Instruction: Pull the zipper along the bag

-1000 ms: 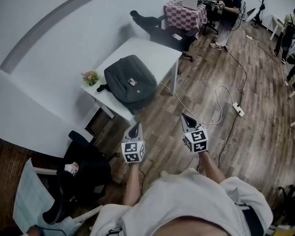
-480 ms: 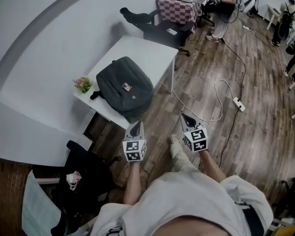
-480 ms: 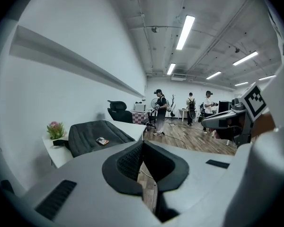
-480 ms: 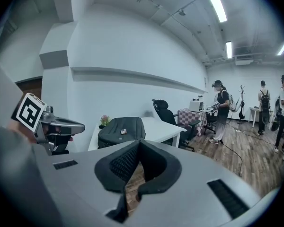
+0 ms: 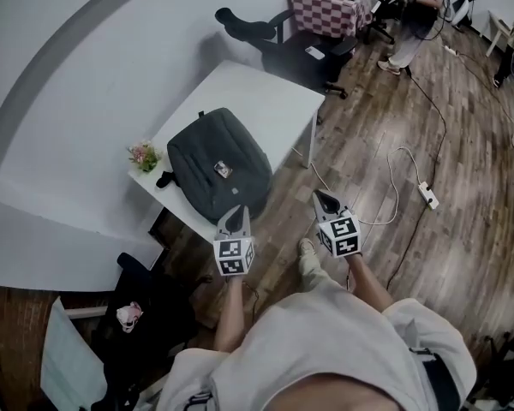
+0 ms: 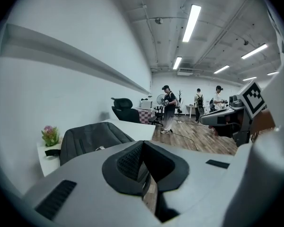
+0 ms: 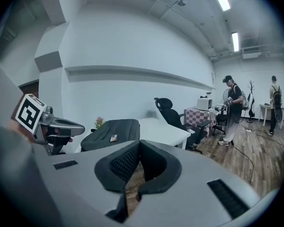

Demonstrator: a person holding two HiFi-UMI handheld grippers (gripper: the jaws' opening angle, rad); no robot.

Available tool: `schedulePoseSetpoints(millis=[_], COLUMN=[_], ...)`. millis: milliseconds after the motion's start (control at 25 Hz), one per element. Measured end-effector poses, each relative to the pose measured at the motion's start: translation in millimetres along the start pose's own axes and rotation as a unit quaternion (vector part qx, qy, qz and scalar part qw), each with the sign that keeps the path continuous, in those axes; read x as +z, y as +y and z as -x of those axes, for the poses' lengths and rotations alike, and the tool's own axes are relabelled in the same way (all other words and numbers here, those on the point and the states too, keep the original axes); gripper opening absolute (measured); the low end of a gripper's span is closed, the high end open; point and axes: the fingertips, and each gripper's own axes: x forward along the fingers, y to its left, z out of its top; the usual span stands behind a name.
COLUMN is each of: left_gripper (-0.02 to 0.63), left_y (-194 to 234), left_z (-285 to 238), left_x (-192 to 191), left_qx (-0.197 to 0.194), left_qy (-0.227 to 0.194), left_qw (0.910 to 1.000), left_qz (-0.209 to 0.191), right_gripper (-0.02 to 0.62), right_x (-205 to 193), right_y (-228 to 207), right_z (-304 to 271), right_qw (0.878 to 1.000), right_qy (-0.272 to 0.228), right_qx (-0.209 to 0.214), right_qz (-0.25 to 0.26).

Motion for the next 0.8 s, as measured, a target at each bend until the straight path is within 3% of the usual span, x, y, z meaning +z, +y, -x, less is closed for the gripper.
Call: schedulePoseSetpoints(millis=[560, 800], left_gripper=[0.026, 0.028], left_y=[20.0, 16.3], left_z=[-91.0, -103.4], left_x=[-8.9, -24.6], left_qx=[0.040, 0.038], left_qy=[0.067, 0.102], left_qw=[0.9969, 0.9938], left_qz=[0.009, -0.020], right_gripper=[0.014, 0.014], right_x=[9.9, -1.8], right_y=[-54.1, -56.6], right_z=[-120.6, -156.1], right_qw=[0.996, 0.990], right_qy=[0.039, 0.062], right_qx=[0.084, 0.126], right_qz=[-0.002, 0.005])
